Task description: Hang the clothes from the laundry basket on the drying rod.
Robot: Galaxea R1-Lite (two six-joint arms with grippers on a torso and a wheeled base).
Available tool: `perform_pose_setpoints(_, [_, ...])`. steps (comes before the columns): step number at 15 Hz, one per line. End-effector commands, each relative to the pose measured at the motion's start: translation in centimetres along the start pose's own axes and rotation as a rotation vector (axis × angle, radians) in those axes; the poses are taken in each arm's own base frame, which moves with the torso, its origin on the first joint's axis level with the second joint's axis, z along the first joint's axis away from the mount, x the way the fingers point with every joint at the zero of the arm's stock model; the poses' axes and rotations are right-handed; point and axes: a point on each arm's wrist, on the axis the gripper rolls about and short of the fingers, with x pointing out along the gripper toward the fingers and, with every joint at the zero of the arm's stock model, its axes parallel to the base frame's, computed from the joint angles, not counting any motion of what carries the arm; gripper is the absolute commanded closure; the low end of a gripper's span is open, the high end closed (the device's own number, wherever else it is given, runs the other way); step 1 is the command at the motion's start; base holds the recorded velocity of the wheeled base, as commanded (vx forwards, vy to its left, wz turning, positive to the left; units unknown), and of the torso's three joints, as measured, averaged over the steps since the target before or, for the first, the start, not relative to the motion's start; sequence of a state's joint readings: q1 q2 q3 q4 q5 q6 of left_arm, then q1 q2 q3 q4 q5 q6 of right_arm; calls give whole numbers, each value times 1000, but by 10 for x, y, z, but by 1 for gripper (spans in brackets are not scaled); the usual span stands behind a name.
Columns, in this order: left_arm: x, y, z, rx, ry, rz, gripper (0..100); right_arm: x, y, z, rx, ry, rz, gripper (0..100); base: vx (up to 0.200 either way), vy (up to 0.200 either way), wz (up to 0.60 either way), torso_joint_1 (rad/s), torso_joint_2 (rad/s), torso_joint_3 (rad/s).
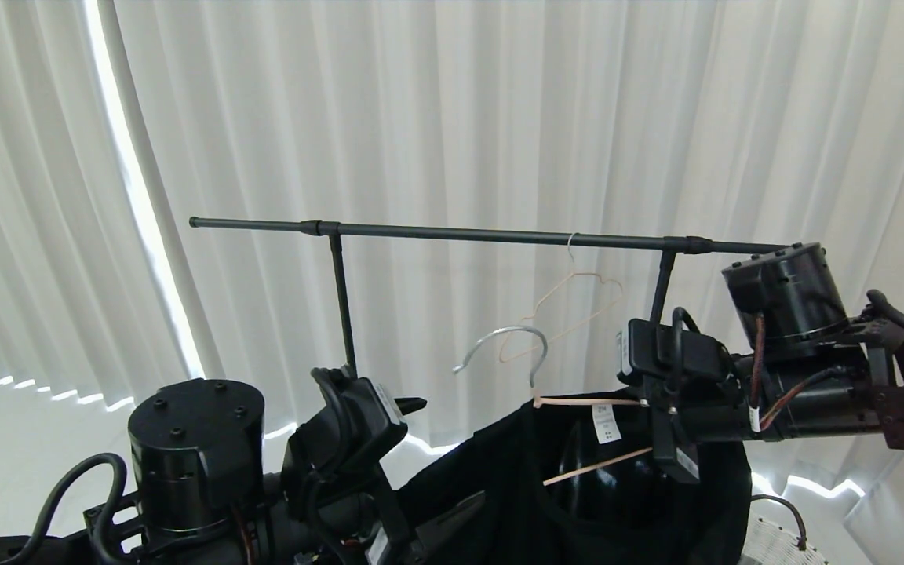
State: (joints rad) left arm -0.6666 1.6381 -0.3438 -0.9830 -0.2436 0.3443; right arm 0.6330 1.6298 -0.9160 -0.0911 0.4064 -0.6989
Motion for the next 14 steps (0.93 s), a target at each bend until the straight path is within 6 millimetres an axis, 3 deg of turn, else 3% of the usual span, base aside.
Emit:
perform_pose_setpoints(1, [-10,2,-1,-6,-5,22,0,-15,2,-9,1,-2,-42,100,0,0,0,0,0,0])
perform_pose_setpoints(6, [-43,16,4,-11,-55,138,0,-35,-16,-23,46,20,-140,100,0,0,0,0,0,0])
perform_pose_setpoints(11, [-74,-1,-40,-110,93,138,0,-39,-18,-23,52,20,-157,100,0,0,0,0,0,0])
perform_pose_setpoints(14, [-70,-1,-53,-186,157,128,0,-42,-17,-20,42,-5,-149,100,0,0,0,0,0,0])
